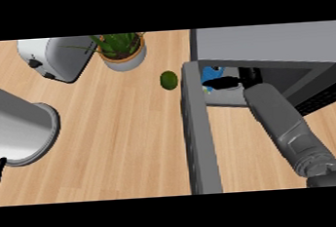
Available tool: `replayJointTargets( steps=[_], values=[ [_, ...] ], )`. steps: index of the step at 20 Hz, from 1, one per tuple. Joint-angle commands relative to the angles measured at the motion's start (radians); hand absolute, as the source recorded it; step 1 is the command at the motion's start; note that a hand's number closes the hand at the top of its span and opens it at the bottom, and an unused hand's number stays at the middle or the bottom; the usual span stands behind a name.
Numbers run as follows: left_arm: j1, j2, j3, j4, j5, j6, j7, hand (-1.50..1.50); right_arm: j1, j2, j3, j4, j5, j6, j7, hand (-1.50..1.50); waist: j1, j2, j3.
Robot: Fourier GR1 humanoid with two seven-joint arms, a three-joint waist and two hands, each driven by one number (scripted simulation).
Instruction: Pick up the milk, place it into the microwave and close the microwave
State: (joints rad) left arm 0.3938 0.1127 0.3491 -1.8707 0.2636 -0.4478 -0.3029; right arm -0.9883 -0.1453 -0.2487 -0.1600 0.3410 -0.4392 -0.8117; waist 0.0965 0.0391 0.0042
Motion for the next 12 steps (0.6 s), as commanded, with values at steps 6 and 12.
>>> replayJointTargets(
  steps=[6,12],
  values=[
    [0.069,-0.025,-0.016,-0.053,-0.025,-0.020,-0.011,-1.50,0.047,0.036,-0.061,0.022,-0.071,0.182,-0.092,-1.50,-0.038,-0.019,-0.002],
    [0.134,-0.049,-0.102,-0.074,-0.032,-0.112,-0.021,-1.50,0.141,0.044,-0.062,0.013,-0.093,0.353,-0.170,-1.50,-0.064,-0.030,-0.003]
  ],
)
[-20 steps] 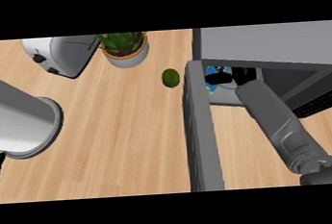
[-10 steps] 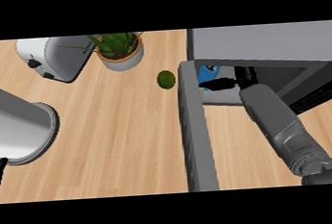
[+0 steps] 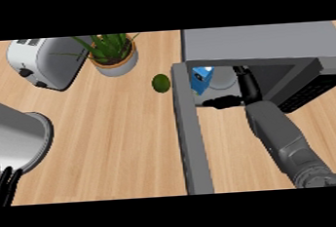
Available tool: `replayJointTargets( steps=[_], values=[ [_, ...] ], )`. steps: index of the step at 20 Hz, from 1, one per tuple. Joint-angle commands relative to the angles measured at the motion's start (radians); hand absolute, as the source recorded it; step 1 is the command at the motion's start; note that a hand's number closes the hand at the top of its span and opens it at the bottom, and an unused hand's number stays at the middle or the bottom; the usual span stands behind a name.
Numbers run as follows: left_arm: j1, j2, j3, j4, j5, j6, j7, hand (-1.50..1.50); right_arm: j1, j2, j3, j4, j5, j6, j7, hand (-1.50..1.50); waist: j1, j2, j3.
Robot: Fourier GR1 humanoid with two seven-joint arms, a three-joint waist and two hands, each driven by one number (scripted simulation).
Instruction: Pick up the milk, place it into the microwave and close the microwave
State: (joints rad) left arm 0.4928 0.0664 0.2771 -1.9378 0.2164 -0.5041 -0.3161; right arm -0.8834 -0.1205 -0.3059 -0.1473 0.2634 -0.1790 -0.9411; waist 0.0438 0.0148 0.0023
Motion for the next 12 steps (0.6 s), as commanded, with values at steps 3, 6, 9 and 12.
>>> replayJointTargets(
  steps=[3,6,9,12],
  values=[
    [0.062,-0.040,-0.097,-0.060,-0.012,-0.060,0.015,-1.50,0.084,0.047,0.010,-0.010,-0.018,0.188,-0.063,-1.50,-0.032,-0.016,-0.001],
    [0.012,-0.033,-0.115,-0.032,-0.025,-0.062,0.032,-1.50,0.136,0.040,0.025,-0.020,-0.018,0.287,-0.096,-1.50,-0.038,-0.014,-0.002],
    [0.045,-0.028,-0.118,-0.043,-0.019,-0.101,0.010,-1.50,0.208,0.035,0.039,-0.063,-0.022,0.339,-0.155,-1.50,-0.038,-0.016,-0.002],
    [0.035,-0.046,-0.183,-0.070,-0.051,-0.104,0.047,-1.50,0.228,0.041,0.040,-0.132,-0.051,0.375,-0.095,-1.50,-0.051,-0.021,-0.003]
  ],
)
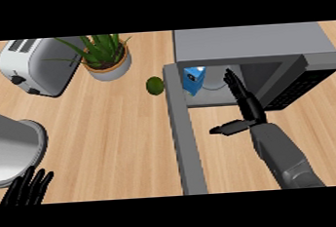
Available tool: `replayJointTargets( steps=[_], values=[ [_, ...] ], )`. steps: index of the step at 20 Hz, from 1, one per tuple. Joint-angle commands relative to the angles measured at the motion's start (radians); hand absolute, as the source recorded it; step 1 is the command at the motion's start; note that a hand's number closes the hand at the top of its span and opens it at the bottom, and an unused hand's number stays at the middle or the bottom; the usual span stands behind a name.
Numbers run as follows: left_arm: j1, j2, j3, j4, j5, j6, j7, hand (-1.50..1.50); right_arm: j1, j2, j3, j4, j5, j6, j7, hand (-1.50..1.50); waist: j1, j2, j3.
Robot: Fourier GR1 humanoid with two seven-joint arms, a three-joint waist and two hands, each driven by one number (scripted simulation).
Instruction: Pick up the milk, place it into the microwave and close the microwave
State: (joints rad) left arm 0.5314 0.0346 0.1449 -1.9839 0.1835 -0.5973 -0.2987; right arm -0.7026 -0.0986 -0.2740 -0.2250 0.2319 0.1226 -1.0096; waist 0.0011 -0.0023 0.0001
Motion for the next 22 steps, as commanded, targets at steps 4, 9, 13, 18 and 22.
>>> replayJointTargets(
  steps=[4,9,13,18,22],
  values=[
    [-0.009,-0.005,-0.101,0.005,-0.135,-0.038,-0.018,-1.50,0.155,-0.015,0.042,-0.160,-0.020,0.095,-0.019,-1.50,-0.011,-0.004,-0.001],
    [-0.145,-0.021,-0.140,0.010,-0.181,0.035,0.092,1.50,0.234,-0.078,0.016,-0.283,-0.118,0.290,0.020,-1.50,-0.042,-0.009,-0.002],
    [-0.174,-0.034,-0.236,0.023,-0.259,0.090,0.112,1.50,0.335,-0.088,0.039,-0.425,-0.159,0.310,0.066,1.50,-0.026,-0.006,-0.001],
    [-0.368,-0.034,-0.287,0.181,-0.382,0.177,0.104,1.50,0.368,-0.153,-0.005,-0.527,-0.279,0.388,0.166,-1.50,-0.030,-0.002,-0.002],
    [-0.534,-0.034,-0.331,0.328,-0.376,0.264,0.130,1.50,0.472,-0.164,0.003,-0.683,-0.338,0.401,0.245,-1.50,-0.042,-0.002,-0.002]
  ],
)
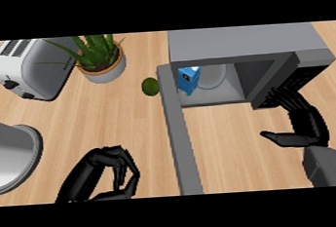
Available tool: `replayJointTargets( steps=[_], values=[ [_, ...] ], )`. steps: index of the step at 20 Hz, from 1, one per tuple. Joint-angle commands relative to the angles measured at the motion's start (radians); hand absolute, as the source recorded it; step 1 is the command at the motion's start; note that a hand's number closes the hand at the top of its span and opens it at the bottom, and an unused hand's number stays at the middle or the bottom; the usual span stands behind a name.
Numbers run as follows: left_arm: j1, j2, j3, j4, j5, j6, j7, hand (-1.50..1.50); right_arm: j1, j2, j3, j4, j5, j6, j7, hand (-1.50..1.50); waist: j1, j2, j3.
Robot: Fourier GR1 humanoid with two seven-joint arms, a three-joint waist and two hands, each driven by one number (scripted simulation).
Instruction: Pick up the milk, place it into the microwave and close the microwave
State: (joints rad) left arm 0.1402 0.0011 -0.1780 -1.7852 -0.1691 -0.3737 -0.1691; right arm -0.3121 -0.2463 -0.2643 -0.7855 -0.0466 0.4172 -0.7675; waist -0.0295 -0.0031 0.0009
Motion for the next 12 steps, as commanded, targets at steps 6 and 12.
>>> replayJointTargets(
  steps=[6,12],
  values=[
    [-0.335,-0.001,-0.198,0.283,-0.089,0.228,-0.022,1.50,0.110,-0.099,-0.031,-0.183,-0.091,0.101,0.012,-1.50,0.007,0.004,-0.001],
    [-0.444,-0.001,-0.418,0.454,-0.033,0.377,0.063,1.50,0.142,-0.136,-0.044,-0.339,-0.202,0.168,0.110,-1.50,-0.006,0.003,-0.002]
  ],
)
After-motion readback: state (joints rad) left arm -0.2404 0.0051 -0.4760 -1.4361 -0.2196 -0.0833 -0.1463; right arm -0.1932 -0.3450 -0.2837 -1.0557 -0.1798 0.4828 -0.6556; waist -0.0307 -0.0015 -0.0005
